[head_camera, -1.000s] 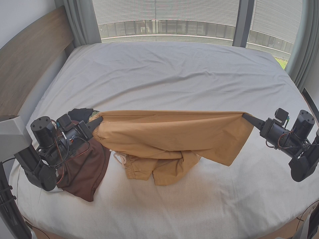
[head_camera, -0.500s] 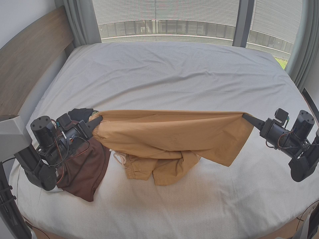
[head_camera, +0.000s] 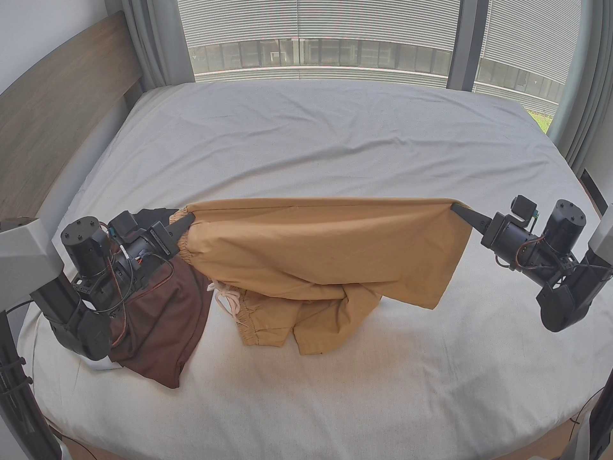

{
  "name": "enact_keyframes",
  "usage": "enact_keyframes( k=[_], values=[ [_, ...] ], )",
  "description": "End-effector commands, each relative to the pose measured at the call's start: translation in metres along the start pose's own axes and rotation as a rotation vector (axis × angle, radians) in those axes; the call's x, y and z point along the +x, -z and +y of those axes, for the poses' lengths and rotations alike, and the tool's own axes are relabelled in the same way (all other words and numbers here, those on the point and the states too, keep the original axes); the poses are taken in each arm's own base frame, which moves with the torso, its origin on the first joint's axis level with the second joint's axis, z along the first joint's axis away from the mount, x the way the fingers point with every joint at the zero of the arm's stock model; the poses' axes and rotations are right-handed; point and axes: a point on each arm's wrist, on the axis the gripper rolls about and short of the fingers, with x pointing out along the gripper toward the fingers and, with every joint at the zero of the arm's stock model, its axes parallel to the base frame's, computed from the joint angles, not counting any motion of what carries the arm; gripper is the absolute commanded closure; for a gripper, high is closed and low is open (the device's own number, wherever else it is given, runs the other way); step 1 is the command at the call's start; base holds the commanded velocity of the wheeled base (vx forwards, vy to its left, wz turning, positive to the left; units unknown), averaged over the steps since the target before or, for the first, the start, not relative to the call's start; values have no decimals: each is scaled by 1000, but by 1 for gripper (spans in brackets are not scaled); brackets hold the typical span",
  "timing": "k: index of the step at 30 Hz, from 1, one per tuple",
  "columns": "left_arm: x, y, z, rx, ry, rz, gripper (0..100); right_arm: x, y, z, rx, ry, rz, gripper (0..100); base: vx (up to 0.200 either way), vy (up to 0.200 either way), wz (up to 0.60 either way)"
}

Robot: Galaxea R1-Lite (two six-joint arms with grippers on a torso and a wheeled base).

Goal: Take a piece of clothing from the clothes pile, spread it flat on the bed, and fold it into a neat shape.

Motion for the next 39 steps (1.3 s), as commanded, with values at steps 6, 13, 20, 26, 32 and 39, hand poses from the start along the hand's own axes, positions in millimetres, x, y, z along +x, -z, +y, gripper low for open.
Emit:
enact_keyframes(
  k=[6,13,20,26,32,39],
  values=[
    [31,9,22,2,-43,-49,100,39,3,-41,14,42,-6,100,0,0,0],
    [50,15,35,4,-42,-67,100,50,4,-60,16,62,-12,100,0,0,0],
    [65,24,49,3,-42,-67,100,56,6,-81,12,78,-27,100,0,0,0],
    [77,25,56,9,-27,-87,100,68,4,-92,1,66,-49,100,0,0,0],
    [90,27,63,17,-21,-114,100,79,2,-98,-2,66,-55,100,0,0,0],
    [103,29,71,24,-21,-147,100,88,7,-112,-3,69,-58,100,0,0,0]
  ],
)
